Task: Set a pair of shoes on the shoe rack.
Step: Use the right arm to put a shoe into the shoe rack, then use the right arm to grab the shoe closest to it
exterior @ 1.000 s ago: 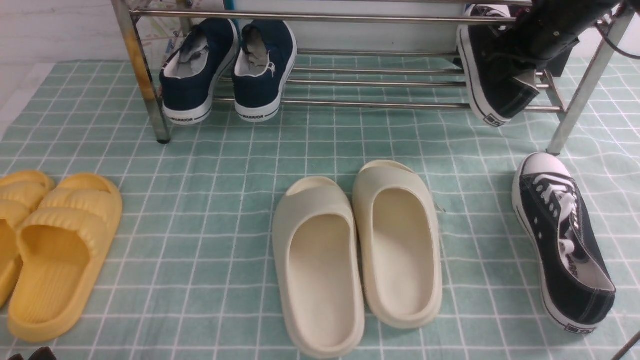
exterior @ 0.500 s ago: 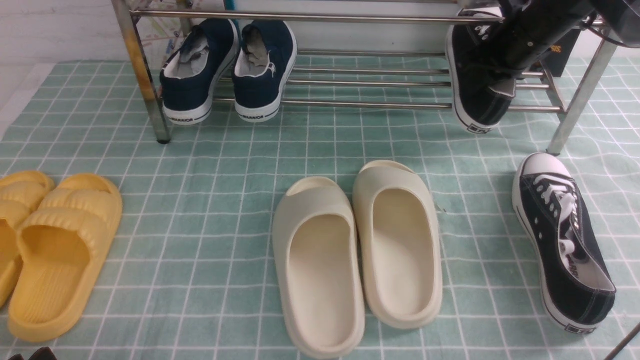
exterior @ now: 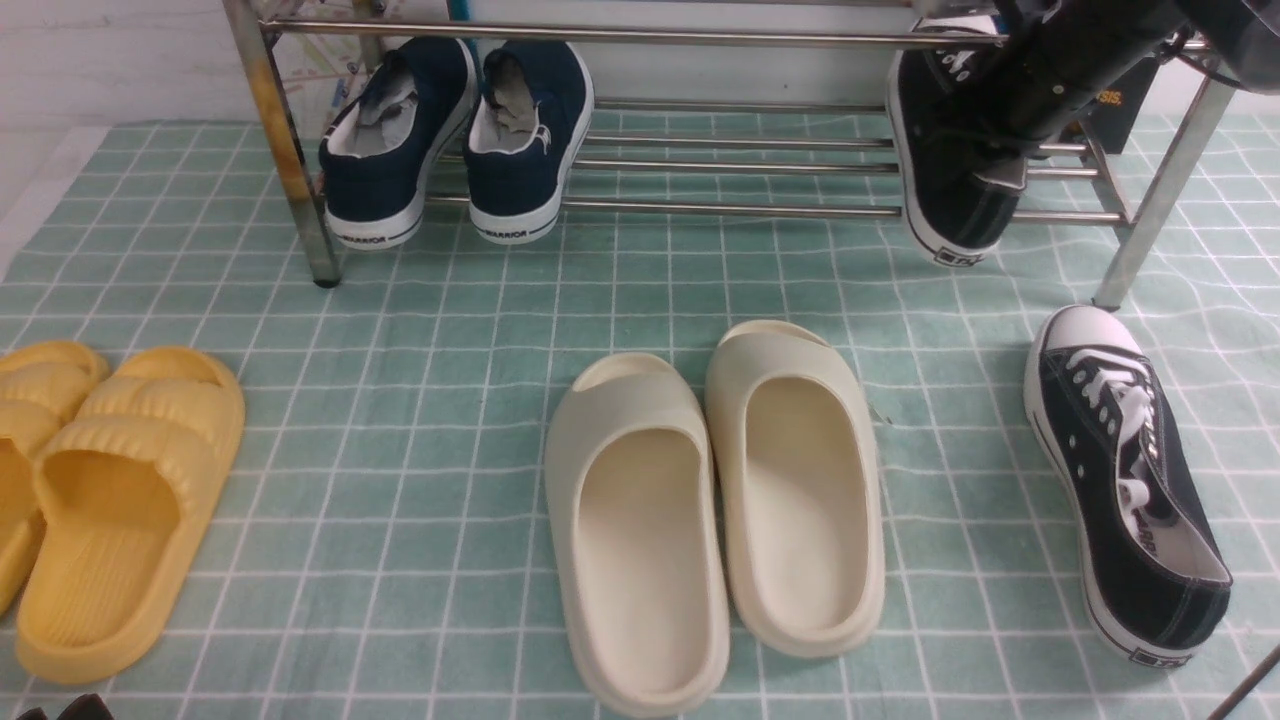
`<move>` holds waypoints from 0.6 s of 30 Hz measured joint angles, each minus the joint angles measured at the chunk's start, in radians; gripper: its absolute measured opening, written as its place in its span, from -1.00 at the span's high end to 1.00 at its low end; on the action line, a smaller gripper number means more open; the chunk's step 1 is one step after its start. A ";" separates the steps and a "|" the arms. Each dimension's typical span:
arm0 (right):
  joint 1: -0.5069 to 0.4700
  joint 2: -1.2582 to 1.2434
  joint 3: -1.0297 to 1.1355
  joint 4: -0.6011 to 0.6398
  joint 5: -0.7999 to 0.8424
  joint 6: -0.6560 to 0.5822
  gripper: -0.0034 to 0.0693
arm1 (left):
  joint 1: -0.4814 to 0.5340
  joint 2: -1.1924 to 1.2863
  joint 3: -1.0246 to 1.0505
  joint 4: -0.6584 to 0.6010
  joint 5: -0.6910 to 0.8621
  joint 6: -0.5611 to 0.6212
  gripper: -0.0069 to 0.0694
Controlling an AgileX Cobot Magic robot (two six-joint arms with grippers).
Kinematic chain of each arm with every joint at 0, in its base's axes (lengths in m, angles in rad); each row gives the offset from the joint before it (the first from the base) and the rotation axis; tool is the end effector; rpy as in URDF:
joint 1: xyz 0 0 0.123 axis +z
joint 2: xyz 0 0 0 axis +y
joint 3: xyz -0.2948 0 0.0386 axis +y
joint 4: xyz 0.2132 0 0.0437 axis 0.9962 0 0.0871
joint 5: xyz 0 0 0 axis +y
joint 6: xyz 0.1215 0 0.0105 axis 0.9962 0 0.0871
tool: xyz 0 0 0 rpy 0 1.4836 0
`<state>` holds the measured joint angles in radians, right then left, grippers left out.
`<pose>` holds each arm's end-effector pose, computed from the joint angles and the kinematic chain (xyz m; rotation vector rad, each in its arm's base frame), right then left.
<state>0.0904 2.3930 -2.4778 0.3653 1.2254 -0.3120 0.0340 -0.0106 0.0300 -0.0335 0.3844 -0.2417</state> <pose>0.5041 0.0869 0.2584 -0.4704 2.5186 0.4097 0.0347 -0.0004 0.1600 -0.2804 1.8700 -0.1750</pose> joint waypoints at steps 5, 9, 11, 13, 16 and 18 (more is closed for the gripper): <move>0.000 -0.006 -0.001 0.001 0.001 0.000 0.26 | 0.000 0.000 0.000 0.000 0.000 0.000 0.19; 0.000 -0.022 -0.023 0.004 0.025 0.000 -0.19 | 0.000 0.000 0.000 0.000 0.000 0.000 0.19; 0.000 -0.046 -0.032 -0.003 0.025 0.018 -0.36 | 0.000 0.000 0.000 0.000 0.000 0.000 0.19; 0.000 -0.066 -0.033 -0.013 0.025 0.045 -0.42 | 0.000 0.000 0.000 0.000 0.000 0.000 0.19; 0.000 -0.144 -0.018 -0.060 0.026 0.119 -0.47 | 0.000 0.000 0.000 0.000 0.000 0.000 0.19; 0.000 -0.199 0.020 -0.084 0.025 0.129 -0.47 | 0.000 0.000 0.000 0.000 0.000 0.000 0.19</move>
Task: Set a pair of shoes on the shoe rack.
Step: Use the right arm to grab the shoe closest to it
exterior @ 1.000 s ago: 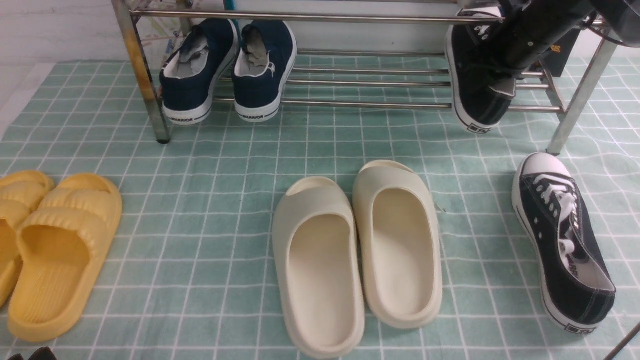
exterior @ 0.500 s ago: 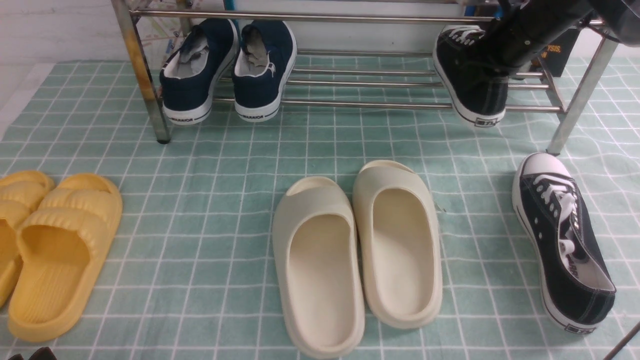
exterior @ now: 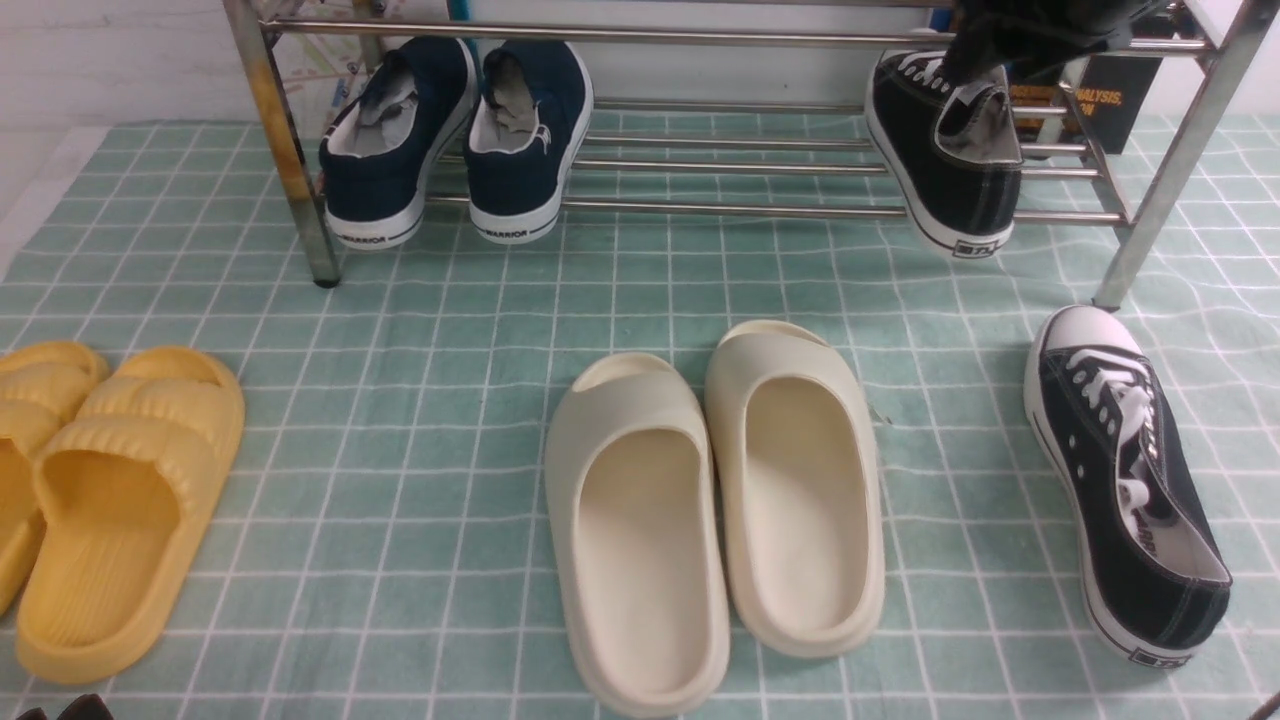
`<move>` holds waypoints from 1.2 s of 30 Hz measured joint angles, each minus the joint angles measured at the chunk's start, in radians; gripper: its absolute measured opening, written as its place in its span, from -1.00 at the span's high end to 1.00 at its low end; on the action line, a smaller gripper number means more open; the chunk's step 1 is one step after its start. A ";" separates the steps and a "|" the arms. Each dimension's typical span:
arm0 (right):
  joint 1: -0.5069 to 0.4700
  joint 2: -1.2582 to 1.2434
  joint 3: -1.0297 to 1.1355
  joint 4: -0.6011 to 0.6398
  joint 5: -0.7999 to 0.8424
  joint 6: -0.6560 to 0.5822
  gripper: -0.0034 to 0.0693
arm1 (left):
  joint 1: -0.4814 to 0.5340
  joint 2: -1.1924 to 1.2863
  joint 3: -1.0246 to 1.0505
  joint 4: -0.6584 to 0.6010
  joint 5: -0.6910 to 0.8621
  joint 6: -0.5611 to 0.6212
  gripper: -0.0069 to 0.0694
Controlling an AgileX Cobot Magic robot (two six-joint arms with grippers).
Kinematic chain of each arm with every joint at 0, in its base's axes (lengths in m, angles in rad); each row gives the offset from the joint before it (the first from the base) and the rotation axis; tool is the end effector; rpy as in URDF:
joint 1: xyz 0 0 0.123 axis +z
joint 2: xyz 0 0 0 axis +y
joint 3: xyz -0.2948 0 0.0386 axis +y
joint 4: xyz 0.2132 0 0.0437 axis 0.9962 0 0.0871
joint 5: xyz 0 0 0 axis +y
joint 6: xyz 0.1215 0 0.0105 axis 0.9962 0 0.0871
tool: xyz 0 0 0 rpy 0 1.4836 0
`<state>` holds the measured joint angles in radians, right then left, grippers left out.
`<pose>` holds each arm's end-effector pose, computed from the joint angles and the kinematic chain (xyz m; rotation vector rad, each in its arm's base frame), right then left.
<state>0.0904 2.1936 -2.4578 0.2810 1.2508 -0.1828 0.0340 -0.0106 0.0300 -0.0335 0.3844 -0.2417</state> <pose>0.4671 0.0746 0.3465 -0.3383 2.4189 0.3261 0.0347 -0.0004 0.1600 -0.2804 1.8700 -0.1750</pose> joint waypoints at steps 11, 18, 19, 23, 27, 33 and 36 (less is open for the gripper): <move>0.000 -0.436 0.730 -0.099 -0.002 0.069 -0.33 | 0.000 0.000 0.000 0.000 0.000 0.000 0.19; 0.022 -0.586 1.178 -0.098 -0.013 0.086 -0.27 | 0.000 0.000 0.000 0.000 0.000 0.000 0.19; 0.047 -0.595 1.232 -0.104 -0.022 0.089 -0.27 | 0.000 0.000 0.000 0.000 0.000 0.000 0.19; 0.127 -0.601 1.364 -0.155 -0.111 0.132 -0.27 | 0.000 0.000 0.000 0.000 0.000 0.000 0.19; 0.189 -0.598 1.437 -0.262 -0.242 0.224 -0.27 | 0.000 0.000 0.000 0.000 0.000 0.000 0.19; 0.217 -0.560 1.476 -0.348 -0.323 0.317 -0.09 | 0.000 0.000 0.000 0.000 0.000 0.000 0.19; 0.219 -0.556 1.475 -0.351 -0.339 0.324 0.25 | 0.000 0.000 0.000 0.000 0.000 0.000 0.19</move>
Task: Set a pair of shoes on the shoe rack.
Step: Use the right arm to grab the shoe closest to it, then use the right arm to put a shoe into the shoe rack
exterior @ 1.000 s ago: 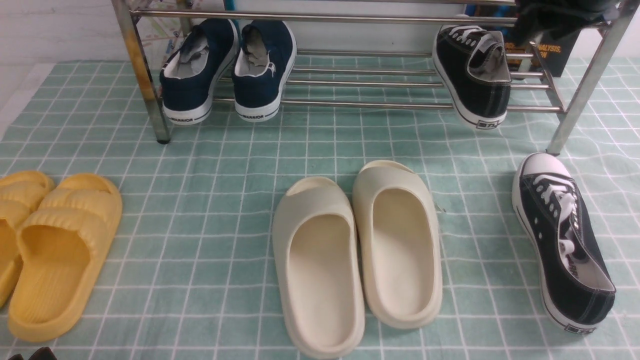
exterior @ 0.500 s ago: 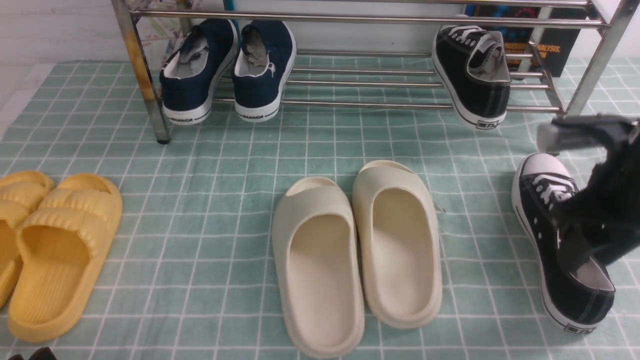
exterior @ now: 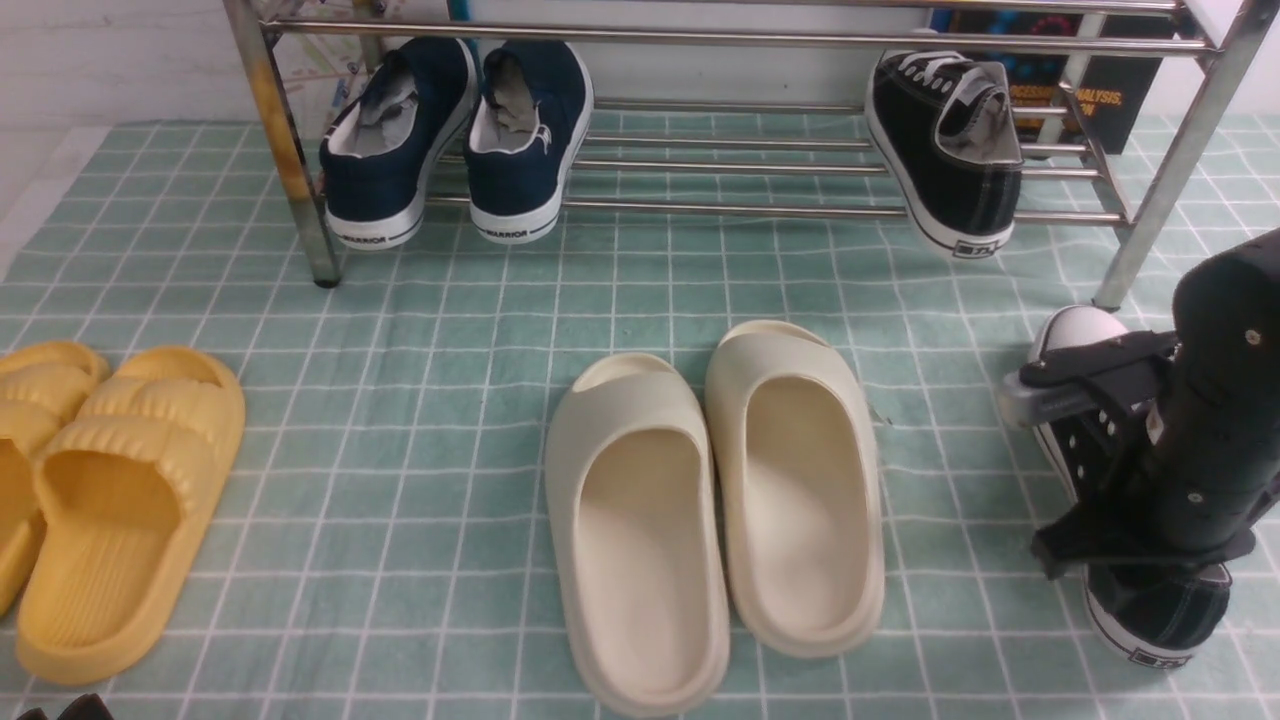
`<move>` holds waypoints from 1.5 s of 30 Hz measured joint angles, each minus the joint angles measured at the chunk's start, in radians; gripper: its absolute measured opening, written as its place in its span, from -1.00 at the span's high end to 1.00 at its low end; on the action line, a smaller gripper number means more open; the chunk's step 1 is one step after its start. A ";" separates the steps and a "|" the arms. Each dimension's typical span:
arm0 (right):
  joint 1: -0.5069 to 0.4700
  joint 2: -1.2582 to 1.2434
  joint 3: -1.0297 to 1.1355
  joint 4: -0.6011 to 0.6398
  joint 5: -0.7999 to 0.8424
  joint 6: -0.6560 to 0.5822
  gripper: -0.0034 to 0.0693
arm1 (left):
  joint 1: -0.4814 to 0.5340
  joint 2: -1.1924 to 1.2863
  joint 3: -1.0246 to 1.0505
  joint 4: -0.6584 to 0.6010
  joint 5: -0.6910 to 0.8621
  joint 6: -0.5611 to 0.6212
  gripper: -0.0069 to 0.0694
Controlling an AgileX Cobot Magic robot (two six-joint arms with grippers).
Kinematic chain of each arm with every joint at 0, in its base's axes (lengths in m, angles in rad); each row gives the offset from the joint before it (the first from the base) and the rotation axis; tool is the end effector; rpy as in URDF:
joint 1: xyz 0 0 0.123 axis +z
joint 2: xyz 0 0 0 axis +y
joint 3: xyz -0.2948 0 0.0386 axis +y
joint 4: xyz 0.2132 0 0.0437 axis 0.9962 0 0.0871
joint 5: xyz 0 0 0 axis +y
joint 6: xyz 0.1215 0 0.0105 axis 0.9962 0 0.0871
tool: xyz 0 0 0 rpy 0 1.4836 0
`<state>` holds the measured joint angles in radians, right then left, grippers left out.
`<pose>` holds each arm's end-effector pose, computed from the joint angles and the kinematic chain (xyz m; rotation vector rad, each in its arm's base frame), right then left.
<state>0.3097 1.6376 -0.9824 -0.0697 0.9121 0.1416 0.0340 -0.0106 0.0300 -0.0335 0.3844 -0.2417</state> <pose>0.2544 0.0743 0.1980 -0.3160 3.0235 -0.0537 0.0347 -0.0004 0.1600 -0.2804 1.8700 -0.1750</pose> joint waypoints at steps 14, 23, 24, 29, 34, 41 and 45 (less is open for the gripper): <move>0.000 -0.183 -0.087 -0.028 0.120 0.003 0.84 | 0.000 0.000 0.000 0.000 0.000 0.000 0.19; 0.000 -0.098 -0.333 -0.109 0.175 -0.013 0.84 | 0.000 0.000 0.000 0.000 0.000 0.000 0.19; 0.000 -0.071 -0.361 -0.112 0.188 -0.022 0.84 | 0.000 0.000 0.000 0.000 0.000 0.000 0.19; -0.022 0.053 -0.479 -0.103 0.245 -0.070 0.84 | 0.000 0.000 0.000 0.000 0.000 0.000 0.19; -0.080 0.114 -0.534 -0.082 0.251 -0.101 0.84 | 0.000 0.000 0.000 0.000 0.000 0.000 0.19; -0.161 0.188 -0.629 0.070 0.261 -0.227 0.84 | 0.000 0.000 0.000 0.000 0.000 0.000 0.19; -0.165 0.237 -0.704 0.094 0.258 -0.239 0.84 | 0.000 0.000 0.000 0.000 0.000 0.000 0.19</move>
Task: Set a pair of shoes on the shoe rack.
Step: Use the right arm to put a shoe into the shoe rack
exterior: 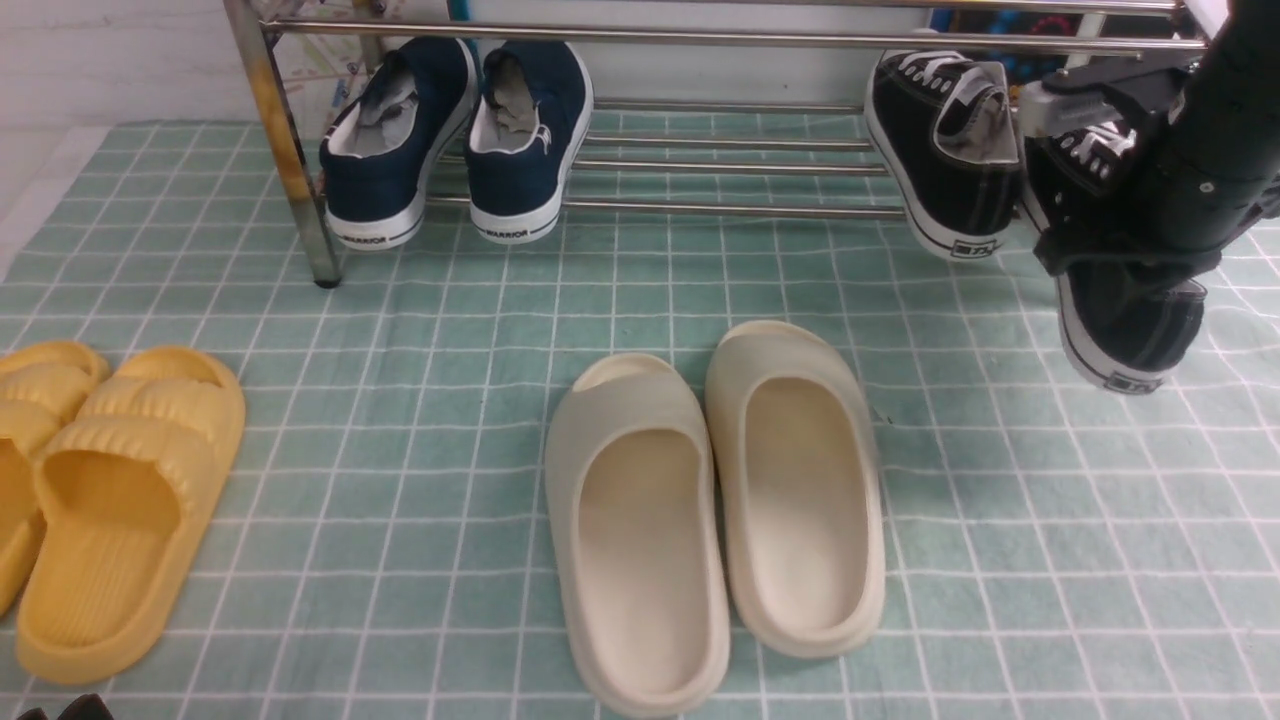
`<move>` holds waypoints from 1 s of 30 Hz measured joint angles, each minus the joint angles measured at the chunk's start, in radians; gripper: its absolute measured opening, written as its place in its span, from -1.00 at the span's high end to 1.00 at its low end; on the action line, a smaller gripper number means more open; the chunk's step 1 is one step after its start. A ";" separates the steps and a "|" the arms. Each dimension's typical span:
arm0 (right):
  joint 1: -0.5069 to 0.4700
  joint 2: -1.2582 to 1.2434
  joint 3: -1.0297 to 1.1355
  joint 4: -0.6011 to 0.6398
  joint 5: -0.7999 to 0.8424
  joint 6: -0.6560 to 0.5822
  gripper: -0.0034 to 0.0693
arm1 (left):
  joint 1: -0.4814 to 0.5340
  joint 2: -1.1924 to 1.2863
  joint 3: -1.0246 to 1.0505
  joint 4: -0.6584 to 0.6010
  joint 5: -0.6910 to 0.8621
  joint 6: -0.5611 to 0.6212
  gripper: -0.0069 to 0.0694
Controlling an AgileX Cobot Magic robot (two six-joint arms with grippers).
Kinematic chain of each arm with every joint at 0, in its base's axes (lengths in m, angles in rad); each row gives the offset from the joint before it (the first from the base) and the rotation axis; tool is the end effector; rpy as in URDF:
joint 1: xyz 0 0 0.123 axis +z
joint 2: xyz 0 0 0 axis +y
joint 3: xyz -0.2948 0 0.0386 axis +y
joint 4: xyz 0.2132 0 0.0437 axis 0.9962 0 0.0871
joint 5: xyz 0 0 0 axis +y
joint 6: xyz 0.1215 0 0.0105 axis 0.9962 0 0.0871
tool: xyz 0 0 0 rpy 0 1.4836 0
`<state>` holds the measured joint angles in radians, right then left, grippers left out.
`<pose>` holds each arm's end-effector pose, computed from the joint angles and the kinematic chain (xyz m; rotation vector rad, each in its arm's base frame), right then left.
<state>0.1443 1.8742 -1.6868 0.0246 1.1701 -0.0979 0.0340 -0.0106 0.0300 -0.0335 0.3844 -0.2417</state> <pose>0.3742 0.0572 0.2795 -0.3346 2.8217 0.0442 0.0347 -0.0004 0.1600 -0.2804 1.8700 -0.1750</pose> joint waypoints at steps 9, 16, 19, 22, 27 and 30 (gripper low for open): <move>-0.006 0.108 -0.181 -0.002 -0.001 0.011 0.84 | 0.000 0.000 0.000 0.000 0.000 0.000 0.19; -0.033 0.219 -0.346 0.000 0.041 -0.002 0.84 | 0.000 0.000 0.000 0.000 0.000 0.000 0.19; -0.036 0.279 -0.428 0.002 0.073 -0.040 0.84 | 0.000 0.000 0.000 0.000 0.000 0.000 0.19; -0.036 0.322 -0.493 0.007 0.086 -0.062 0.84 | 0.000 0.000 0.000 0.000 0.000 0.000 0.19; -0.036 0.364 -0.562 0.005 0.099 -0.086 0.84 | 0.000 0.000 0.000 0.000 0.000 0.000 0.19; -0.036 0.373 -0.585 0.014 0.099 -0.114 0.84 | 0.000 0.000 0.000 0.000 0.000 0.000 0.19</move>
<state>0.1086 2.2467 -2.2719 0.0390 1.2695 -0.2124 0.0340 -0.0106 0.0300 -0.0335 0.3844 -0.2417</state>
